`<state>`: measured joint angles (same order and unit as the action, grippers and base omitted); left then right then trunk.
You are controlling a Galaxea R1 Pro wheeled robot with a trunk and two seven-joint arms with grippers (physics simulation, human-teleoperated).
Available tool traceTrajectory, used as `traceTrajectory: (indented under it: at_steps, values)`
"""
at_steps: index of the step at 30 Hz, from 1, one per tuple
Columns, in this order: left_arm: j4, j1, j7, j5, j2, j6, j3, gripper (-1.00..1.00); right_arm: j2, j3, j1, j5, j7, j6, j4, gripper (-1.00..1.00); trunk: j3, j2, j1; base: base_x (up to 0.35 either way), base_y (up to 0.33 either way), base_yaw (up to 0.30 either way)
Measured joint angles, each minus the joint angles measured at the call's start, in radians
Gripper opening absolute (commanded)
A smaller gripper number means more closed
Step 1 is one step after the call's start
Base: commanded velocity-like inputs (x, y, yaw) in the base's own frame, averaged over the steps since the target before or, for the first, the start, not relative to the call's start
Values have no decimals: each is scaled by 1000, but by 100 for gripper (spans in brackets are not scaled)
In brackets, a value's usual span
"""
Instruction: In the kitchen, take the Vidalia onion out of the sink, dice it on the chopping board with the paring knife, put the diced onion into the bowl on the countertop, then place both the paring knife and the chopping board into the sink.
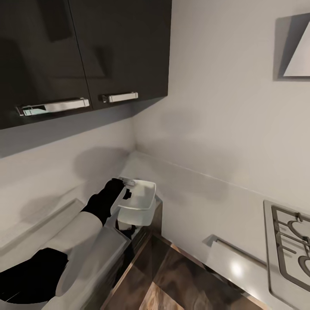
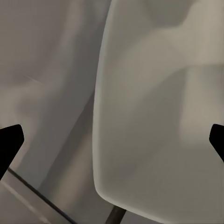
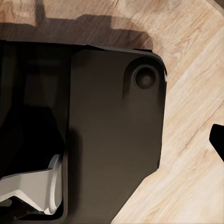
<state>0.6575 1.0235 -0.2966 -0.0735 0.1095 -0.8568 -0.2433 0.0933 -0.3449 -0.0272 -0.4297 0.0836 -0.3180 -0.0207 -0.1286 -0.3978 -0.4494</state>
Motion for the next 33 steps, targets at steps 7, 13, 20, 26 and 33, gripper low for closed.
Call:
traceTrajectory:
  at_steps: [7,13,20,26,33]
  values:
    - [0,0,0,0,0,0,0,100,0,0,0,0,0,0,0,100,-6,0,0,0,0,0]
    - [-1,0,0,0,0,0,0,100,0,0,0,0,0,-1,-1,100,-11,0,0,0,0,0]
    - [-2,0,0,0,0,0,0,100,-4,-3,0,-2,0,-4,-3,100,-14,0,0,0,0,0]
    - [-2,0,0,0,0,1,0,100,-9,-6,0,-4,-1,-126,-26,100,-14,0,0,0,0,0]
    - [-2,0,1,0,0,2,0,100,-8,-4,0,-5,-2,-183,-137,100,-14,0,0,0,0,0]
